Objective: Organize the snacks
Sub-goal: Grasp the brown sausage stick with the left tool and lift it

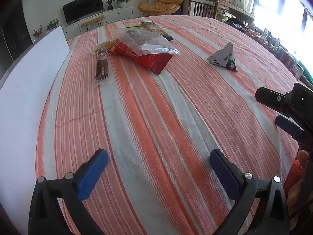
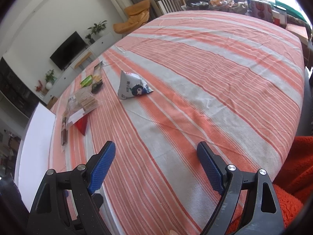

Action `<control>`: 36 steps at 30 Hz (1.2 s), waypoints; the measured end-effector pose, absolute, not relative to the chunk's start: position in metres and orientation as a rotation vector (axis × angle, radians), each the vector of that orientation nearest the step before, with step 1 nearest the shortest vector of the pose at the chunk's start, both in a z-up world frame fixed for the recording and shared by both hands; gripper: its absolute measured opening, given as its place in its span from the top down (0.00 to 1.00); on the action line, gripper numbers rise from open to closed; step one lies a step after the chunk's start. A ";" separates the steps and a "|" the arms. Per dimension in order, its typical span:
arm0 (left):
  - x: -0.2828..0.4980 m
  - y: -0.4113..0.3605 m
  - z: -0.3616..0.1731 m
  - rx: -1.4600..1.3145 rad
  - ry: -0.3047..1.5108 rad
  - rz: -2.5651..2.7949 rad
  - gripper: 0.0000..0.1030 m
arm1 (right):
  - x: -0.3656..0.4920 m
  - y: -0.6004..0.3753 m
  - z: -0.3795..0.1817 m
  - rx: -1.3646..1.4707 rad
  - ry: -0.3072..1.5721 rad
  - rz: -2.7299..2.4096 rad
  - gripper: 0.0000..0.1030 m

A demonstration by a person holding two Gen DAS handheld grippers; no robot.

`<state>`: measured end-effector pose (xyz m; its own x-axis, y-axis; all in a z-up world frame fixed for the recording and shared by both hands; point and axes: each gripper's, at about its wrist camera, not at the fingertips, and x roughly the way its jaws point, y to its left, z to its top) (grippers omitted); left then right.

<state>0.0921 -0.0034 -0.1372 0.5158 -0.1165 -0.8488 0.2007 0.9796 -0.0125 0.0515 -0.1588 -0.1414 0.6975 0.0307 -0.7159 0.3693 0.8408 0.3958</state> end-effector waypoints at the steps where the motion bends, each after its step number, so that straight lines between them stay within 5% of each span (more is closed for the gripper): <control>1: 0.093 -0.002 -0.137 0.091 1.022 -0.191 0.00 | 0.051 -0.159 -0.141 0.555 0.784 -0.200 0.15; 11: 0.158 0.053 -0.081 -0.148 1.019 -0.080 0.00 | 0.052 -0.158 -0.141 0.556 0.781 -0.200 0.14; 16: 0.228 0.079 -0.098 -0.145 1.086 0.073 0.02 | 0.051 -0.158 -0.141 0.561 0.780 -0.196 0.14; 19: 0.259 0.079 -0.118 -0.085 1.131 0.079 0.23 | 0.051 -0.159 -0.141 0.566 0.780 -0.193 0.14; 24: 0.268 0.066 -0.126 -0.046 1.115 -0.001 0.81 | 0.051 -0.160 -0.141 0.567 0.779 -0.190 0.14; 36: 0.131 0.067 -0.124 -0.079 1.070 -0.057 0.80 | 0.051 -0.159 -0.142 0.561 0.781 -0.192 0.14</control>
<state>0.1309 0.0670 -0.1240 0.4787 -0.0845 -0.8739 0.0082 0.9957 -0.0917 0.0514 -0.1587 -0.1416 0.7020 0.0397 -0.7111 0.3643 0.8380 0.4064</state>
